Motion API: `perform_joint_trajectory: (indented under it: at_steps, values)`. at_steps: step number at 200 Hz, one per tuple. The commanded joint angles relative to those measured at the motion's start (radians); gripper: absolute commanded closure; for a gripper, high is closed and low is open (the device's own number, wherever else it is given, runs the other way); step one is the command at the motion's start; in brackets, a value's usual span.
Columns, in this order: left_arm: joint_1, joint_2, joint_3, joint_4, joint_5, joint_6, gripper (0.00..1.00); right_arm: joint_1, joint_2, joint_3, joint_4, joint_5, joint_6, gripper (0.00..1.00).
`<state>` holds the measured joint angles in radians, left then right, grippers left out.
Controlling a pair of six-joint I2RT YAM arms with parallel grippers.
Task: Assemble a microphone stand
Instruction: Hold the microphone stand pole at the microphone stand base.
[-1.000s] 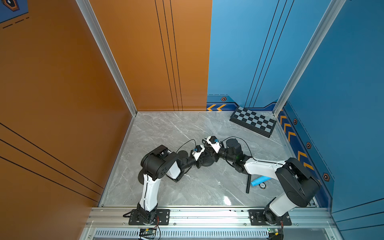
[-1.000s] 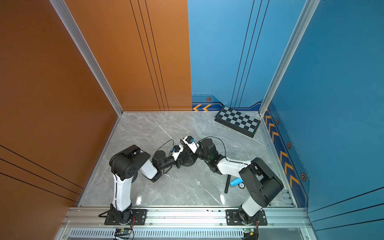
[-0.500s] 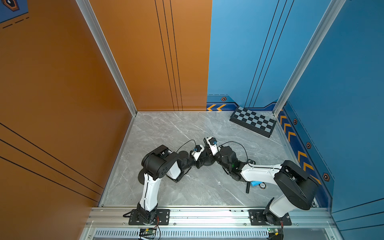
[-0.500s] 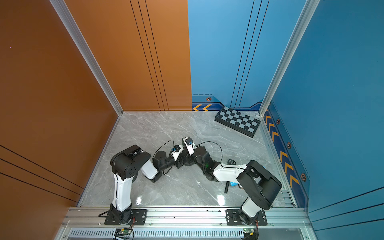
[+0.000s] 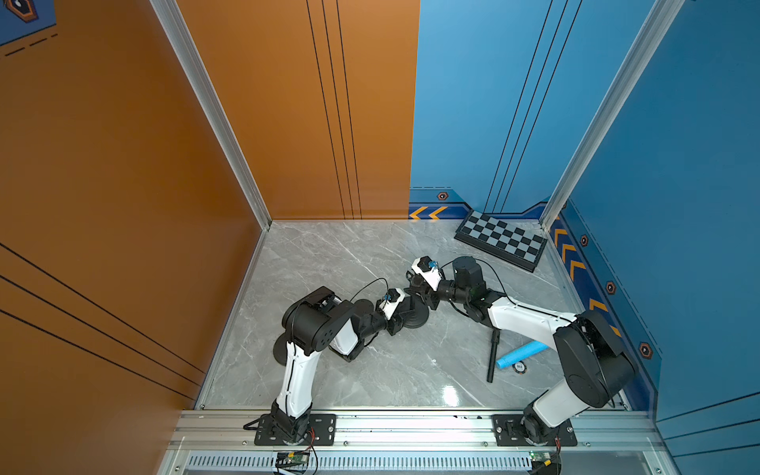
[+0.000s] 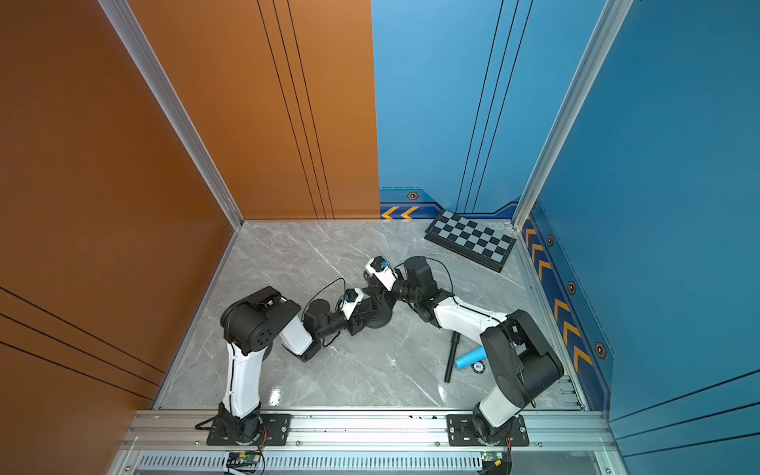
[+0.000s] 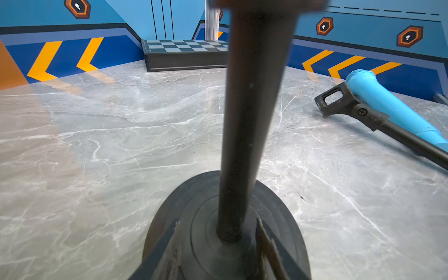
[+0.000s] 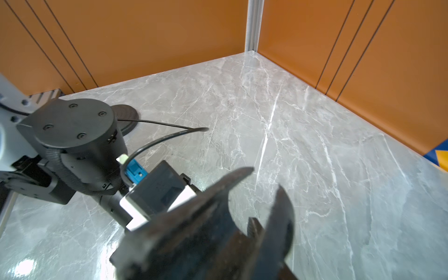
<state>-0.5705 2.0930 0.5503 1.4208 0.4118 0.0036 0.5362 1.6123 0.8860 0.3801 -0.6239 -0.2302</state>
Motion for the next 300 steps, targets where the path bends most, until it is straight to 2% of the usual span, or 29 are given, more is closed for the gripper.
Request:
perform_joint_trajectory:
  at_steps: [1,12,29,53,72,114,122,136,157,173,212,233,277,300]
  values:
    - [-0.006,0.018,0.004,-0.01,0.025,0.011,0.49,-0.016,0.029,0.032,-0.071,-0.074,-0.055,0.6]
    - [-0.006,0.018,0.004,-0.011,0.028,0.014,0.5,-0.017,0.029,0.031,-0.075,-0.066,-0.061,0.64]
    - [-0.006,0.02,0.004,-0.01,0.035,0.019,0.52,-0.013,0.026,0.017,-0.062,-0.023,-0.054,0.85]
    - [-0.007,0.015,0.003,-0.011,0.032,0.018,0.52,0.022,0.008,-0.062,0.061,0.152,0.013,0.98]
    - [-0.007,-0.011,-0.002,-0.011,0.028,0.009,0.5,0.066,-0.005,-0.148,0.201,0.314,0.097,1.0]
    - [-0.025,-0.121,-0.014,-0.01,-0.004,-0.004,0.4,0.228,-0.023,-0.25,0.318,0.851,0.238,1.0]
    - [-0.03,-0.126,-0.006,-0.011,-0.011,-0.02,0.39,0.243,-0.02,-0.253,0.316,0.905,0.262,1.0]
    - [-0.035,-0.113,0.017,-0.01,-0.008,-0.037,0.39,0.252,-0.01,-0.259,0.315,0.919,0.288,1.0]
    - [-0.046,-0.088,0.038,-0.011,-0.032,-0.049,0.43,0.258,-0.008,-0.257,0.308,0.88,0.297,1.0]
    - [-0.043,-0.084,0.037,-0.011,-0.057,-0.059,0.48,0.25,-0.014,-0.254,0.302,0.805,0.283,1.0]
    - [-0.031,-0.06,0.024,-0.011,-0.042,-0.028,0.57,0.181,-0.013,-0.218,0.259,0.529,0.249,0.79]
    - [-0.028,-0.053,0.019,-0.011,-0.033,-0.012,0.61,0.105,0.017,-0.179,0.253,0.281,0.223,0.68]
    - [-0.023,-0.047,0.017,-0.011,-0.013,-0.006,0.67,0.017,0.007,-0.111,0.126,0.046,0.086,0.63]
    - [-0.023,-0.041,0.019,-0.01,0.0,0.001,0.68,-0.015,0.002,-0.08,0.064,-0.011,0.04,0.61]
